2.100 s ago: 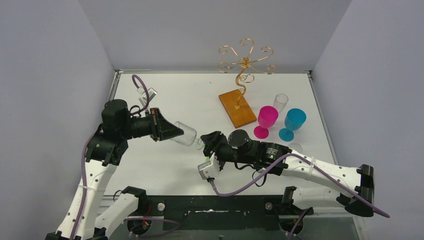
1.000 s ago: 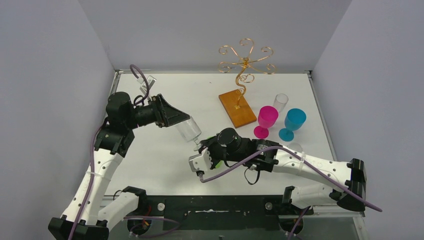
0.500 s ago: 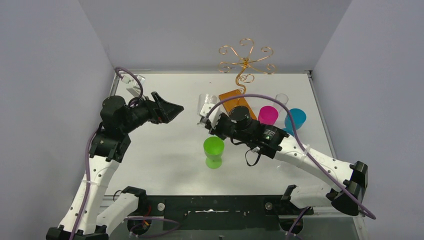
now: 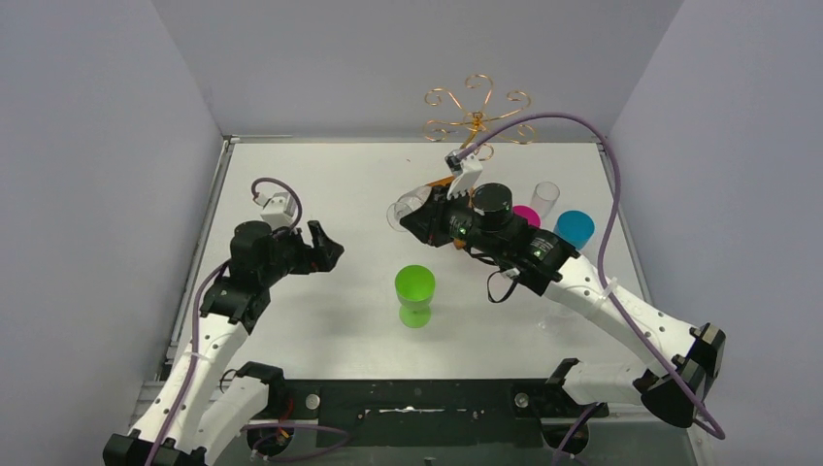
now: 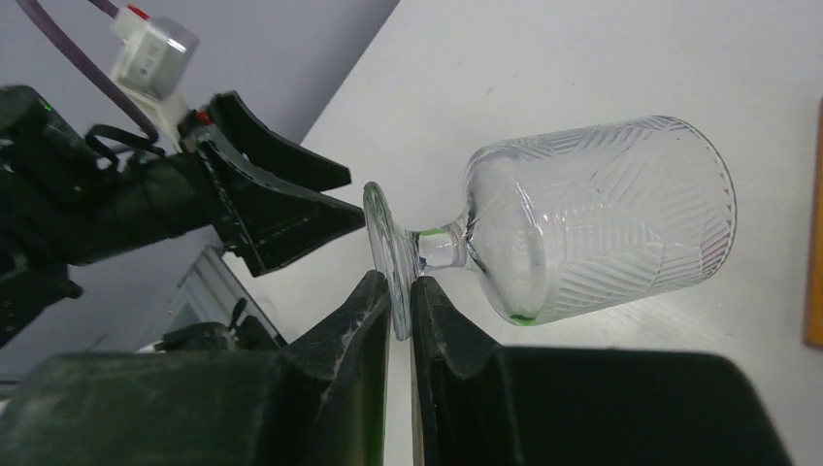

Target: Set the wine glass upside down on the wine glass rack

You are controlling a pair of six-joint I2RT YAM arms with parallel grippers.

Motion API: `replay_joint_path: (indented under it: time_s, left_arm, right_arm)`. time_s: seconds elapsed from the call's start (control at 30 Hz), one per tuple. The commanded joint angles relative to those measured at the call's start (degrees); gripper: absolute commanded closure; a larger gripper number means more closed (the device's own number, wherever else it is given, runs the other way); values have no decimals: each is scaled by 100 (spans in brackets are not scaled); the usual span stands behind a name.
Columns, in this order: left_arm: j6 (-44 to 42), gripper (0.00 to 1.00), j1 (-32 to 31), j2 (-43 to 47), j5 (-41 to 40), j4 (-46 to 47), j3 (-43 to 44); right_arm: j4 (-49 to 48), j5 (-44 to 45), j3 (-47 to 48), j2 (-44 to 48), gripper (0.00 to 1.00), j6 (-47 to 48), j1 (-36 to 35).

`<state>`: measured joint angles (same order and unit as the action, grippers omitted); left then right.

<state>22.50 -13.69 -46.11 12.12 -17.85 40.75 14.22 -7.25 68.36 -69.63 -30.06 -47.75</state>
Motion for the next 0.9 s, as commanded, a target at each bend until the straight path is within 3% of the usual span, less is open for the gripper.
replay_joint_path:
  time_s: [0.0,0.2,0.37,0.53,0.73,0.87]
  left_arm:
    - [-167,17,47,26,205,491,275]
    - [1425,24,43,-147,2040,952,945]
    - [3627,37,42,-186,3030,3174,413]
    - [4668,41,33,-435,3369,4660,97]
    - [4459,42,33,-588,3334,4525,18]
    - [3052,37,44,-560,2971,2975,292]
  right_arm:
    - [-852,-225,368,122,100,-1303,180]
    - [-1292,-670,62,174,100,-1689,426]
    - [-1615,-1011,-210,259,100,-1884,469]
    - [-2021,-1367,-438,370,100,-2198,526]
    - [-2004,-1014,-598,730,100,-2625,795]
    - [-1683,-710,-554,972,100,-3268,1217]
